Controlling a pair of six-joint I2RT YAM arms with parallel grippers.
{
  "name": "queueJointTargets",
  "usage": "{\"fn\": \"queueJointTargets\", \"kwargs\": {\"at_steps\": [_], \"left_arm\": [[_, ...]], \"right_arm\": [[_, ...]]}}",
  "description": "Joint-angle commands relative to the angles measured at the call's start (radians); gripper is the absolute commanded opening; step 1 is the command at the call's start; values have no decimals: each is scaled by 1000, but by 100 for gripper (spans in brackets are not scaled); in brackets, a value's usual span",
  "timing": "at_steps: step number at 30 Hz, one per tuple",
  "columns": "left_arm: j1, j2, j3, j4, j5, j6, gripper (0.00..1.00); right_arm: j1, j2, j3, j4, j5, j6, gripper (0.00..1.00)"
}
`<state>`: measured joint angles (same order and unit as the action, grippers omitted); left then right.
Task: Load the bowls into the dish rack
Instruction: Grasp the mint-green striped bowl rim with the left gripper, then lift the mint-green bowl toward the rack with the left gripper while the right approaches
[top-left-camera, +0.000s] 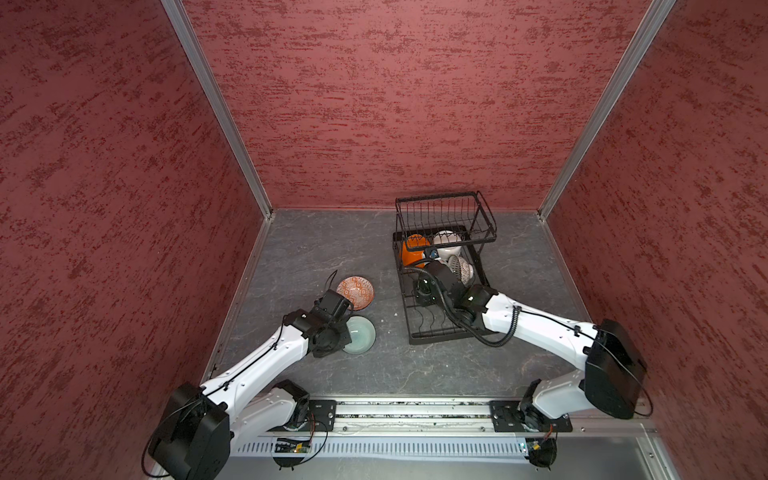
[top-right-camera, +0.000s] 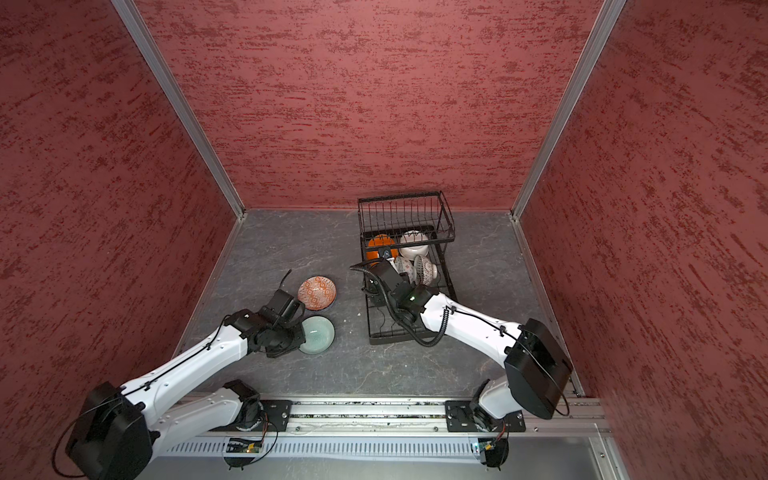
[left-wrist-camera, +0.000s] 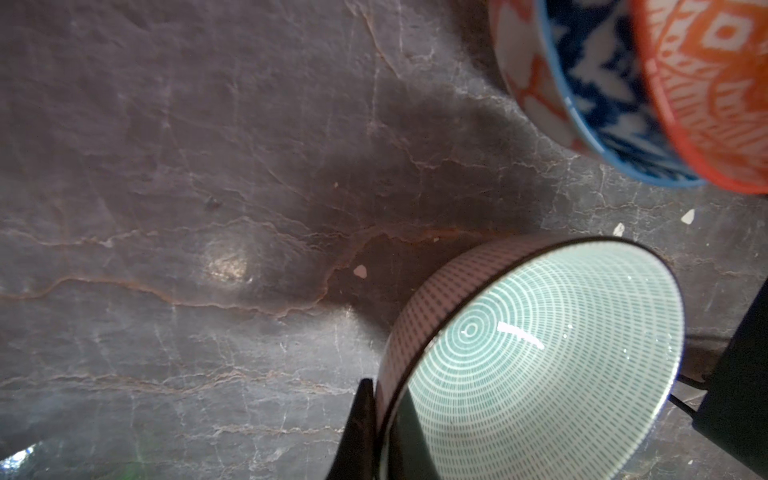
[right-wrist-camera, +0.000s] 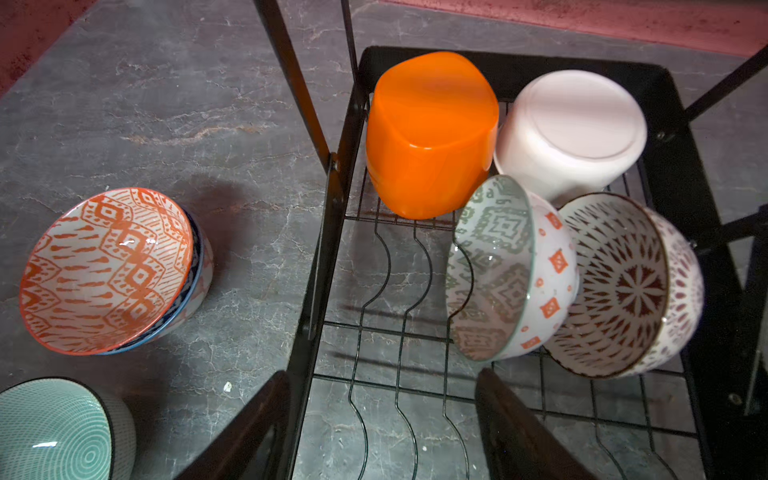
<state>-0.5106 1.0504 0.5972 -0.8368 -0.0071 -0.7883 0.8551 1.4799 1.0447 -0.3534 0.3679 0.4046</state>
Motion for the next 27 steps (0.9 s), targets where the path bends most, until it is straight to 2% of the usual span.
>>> {"fn": "queueJointTargets", "kwargs": {"at_steps": [1, 9, 19, 27], "left_arm": [[-11, -25, 8, -12, 2, 41, 0], [-116, -79, 56, -5, -66, 58, 0], [-237, -33, 144, 32, -183, 43, 0], [-252, -9, 172, 87, -211, 45, 0]], "right_arm": [[5, 9, 56, -11, -34, 3, 72], [17, 22, 105, -47, -95, 5, 72], [73, 22, 175, -87, -238, 34, 69], [136, 44, 193, -114, -288, 62, 55]]}}
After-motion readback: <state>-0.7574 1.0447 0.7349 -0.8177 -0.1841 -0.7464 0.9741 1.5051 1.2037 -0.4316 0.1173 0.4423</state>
